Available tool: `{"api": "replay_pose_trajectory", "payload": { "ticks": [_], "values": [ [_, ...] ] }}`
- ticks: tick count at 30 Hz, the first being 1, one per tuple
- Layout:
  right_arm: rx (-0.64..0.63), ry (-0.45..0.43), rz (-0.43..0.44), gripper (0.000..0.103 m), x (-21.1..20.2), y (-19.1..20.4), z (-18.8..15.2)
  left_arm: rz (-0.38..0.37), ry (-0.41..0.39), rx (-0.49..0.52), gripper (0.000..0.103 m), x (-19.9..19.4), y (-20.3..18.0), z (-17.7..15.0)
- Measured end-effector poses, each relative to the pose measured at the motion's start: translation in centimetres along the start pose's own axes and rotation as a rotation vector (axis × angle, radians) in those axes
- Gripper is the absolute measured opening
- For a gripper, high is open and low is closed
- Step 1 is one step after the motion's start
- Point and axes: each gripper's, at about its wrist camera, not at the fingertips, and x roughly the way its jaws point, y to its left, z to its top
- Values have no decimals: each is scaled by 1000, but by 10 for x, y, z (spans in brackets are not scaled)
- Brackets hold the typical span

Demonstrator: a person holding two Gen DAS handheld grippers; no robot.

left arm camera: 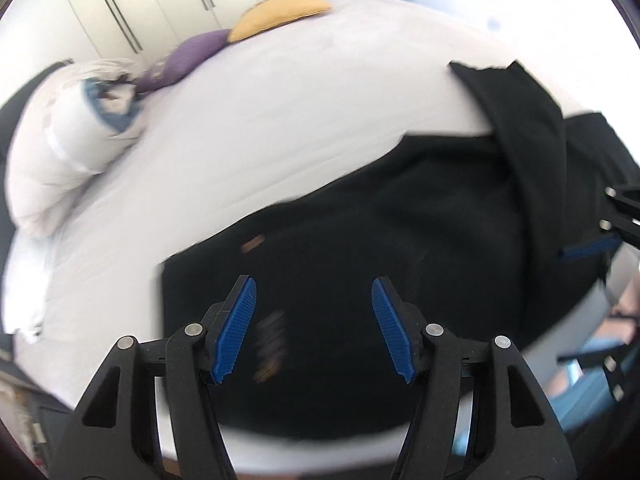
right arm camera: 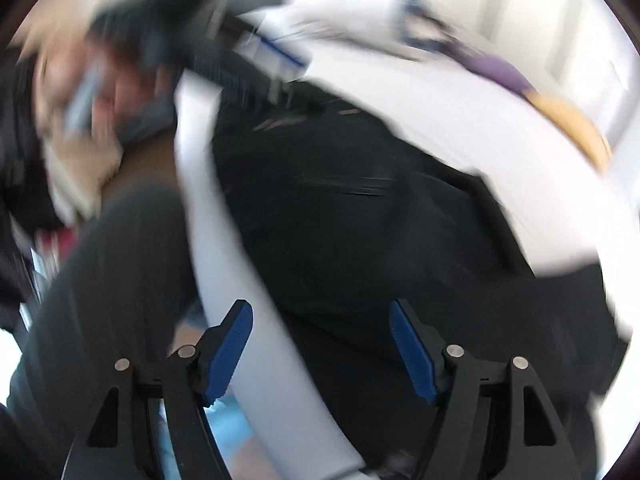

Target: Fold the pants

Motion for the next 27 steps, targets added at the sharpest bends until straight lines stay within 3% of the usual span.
{"api": "replay_pose_trajectory", "payload": {
  "ticks": [3, 7, 9, 13, 15, 21, 27],
  "values": [
    [234, -48, -6, 73, -33, -63, -6, -77, 9, -23, 59, 30, -32, 23],
    [562, -109, -44, 73, -61, -168, -12, -197, 91, -136, 59, 78, -46, 34],
    [716, -124, -77, 74, -68, -219, -15, -205, 140, -160, 59, 102, -46, 24],
    [921, -54, -145, 75, -52, -302, -5, -226, 123, -205, 60, 107, -41, 23],
    [958, -6, -169, 75, -37, -325, 7, -208, 129, -188, 60, 110, -44, 25],
    [898, 120, -251, 75, 20, -355, 47, -203, 130, -212, 61, 119, -47, 31],
    [886, 367, -413, 75, 86, -380, 58, -197, 117, -212, 61, 123, -42, 28]
  ]
}}
